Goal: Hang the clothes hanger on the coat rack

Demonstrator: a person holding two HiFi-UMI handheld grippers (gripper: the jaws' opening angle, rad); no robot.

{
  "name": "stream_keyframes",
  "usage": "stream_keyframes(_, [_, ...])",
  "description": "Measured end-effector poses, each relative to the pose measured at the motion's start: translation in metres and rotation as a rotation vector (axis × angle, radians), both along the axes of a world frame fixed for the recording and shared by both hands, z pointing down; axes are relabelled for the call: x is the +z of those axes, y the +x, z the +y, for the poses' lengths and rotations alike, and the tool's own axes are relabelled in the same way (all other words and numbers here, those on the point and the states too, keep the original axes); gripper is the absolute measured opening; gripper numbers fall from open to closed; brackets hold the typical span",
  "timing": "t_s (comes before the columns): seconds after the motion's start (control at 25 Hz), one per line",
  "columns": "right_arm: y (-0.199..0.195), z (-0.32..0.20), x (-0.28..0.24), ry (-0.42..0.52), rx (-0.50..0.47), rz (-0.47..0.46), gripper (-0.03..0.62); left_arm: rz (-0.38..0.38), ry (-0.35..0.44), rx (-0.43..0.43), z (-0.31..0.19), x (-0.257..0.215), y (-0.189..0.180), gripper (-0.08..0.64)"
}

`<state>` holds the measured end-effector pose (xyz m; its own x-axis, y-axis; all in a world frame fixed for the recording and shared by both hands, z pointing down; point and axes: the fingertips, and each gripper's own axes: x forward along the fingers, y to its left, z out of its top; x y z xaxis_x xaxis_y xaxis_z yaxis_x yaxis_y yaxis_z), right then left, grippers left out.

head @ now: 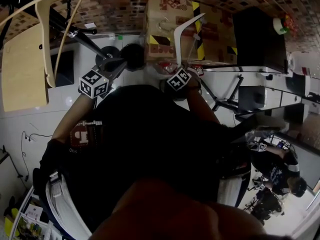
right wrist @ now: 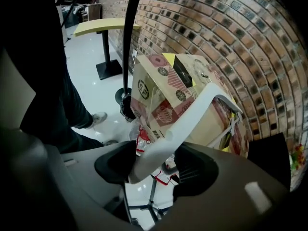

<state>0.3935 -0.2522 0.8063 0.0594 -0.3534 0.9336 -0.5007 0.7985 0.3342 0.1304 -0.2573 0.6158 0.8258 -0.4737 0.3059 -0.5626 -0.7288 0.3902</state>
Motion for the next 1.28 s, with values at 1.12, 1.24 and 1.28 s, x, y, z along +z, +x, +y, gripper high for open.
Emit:
stream_keyframes(1.12, [-0.012,0.003,-0.306,-0.030,0.312,-1.716,0.236,0.046,0.109,-0.007,-0.003,-0.047,0.016,-0.008])
stream_keyframes(1.24, [-0.015,0.007,-0.341,-0.024,0.217,-1.771,0.236,0.050,0.120,-0.014,0.000,-0.055,0.017,-0.008])
stream_keyframes(1.28, [-0.017,0.006,-0.352,-0.022,0.181,-1.785,0.236,0.050,0.126,-0.019,0.000,-0.057,0.015,-0.008])
